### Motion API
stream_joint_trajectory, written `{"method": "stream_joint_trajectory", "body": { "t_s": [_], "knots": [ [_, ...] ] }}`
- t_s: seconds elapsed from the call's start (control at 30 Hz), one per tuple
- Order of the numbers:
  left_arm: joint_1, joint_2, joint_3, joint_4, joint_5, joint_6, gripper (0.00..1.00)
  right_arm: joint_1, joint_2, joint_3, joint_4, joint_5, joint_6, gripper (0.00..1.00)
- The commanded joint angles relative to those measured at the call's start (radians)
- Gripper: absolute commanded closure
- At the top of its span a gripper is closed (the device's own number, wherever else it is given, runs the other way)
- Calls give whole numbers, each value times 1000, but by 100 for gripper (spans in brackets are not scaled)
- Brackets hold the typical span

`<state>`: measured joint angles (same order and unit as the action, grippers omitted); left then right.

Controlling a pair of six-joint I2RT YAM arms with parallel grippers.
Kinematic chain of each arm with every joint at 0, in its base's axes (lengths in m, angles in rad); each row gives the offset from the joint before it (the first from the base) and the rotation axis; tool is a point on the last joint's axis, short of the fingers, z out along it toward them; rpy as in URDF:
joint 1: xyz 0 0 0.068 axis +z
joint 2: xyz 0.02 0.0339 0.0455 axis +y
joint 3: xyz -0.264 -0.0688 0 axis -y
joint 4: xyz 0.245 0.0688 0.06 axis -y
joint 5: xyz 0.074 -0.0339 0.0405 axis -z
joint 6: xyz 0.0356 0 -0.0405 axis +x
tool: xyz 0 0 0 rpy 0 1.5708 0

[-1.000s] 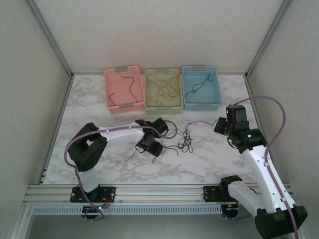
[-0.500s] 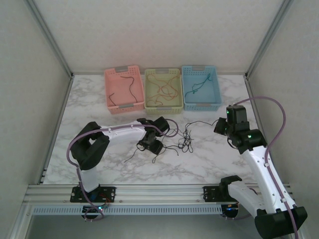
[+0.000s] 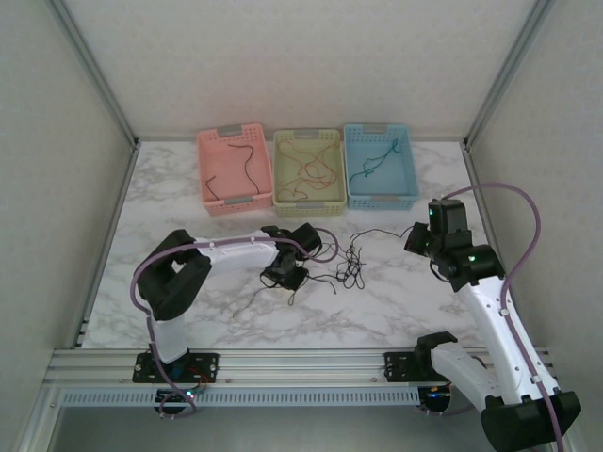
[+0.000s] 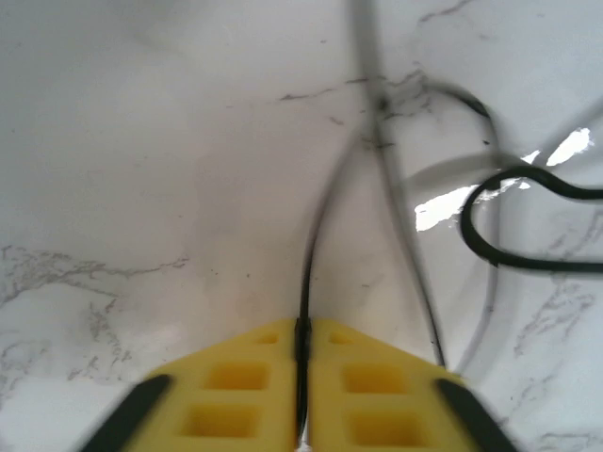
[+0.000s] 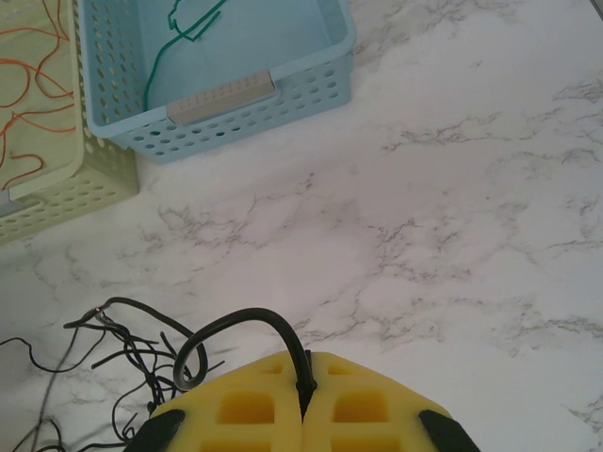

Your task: Untangle the cables

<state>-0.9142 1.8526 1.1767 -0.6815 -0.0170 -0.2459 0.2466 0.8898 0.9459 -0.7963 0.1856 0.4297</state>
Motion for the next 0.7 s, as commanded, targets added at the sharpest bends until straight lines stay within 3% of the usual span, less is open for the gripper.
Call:
{"method": "stream_joint_trajectory", "body": {
  "t_s": [0.0,0.27,0.47,0.57,0.67],
  "knots": [
    [5,-68,-28,-62,-98,-30,100,-6,-17,-12,15,-5,-15,100],
    [31,-501,33,-272,-323,-118,100,-8,-11,-15,7,41,-16,100],
    [230,-880,161,-504,-480,-134,100,-18,7,-12,-6,119,-12,100],
    [313,-974,268,-584,-575,-98,100,-23,22,-13,-1,136,-13,100],
    [325,-1008,365,-630,-663,-87,100,-26,41,-7,-1,157,-15,100]
  ]
}}
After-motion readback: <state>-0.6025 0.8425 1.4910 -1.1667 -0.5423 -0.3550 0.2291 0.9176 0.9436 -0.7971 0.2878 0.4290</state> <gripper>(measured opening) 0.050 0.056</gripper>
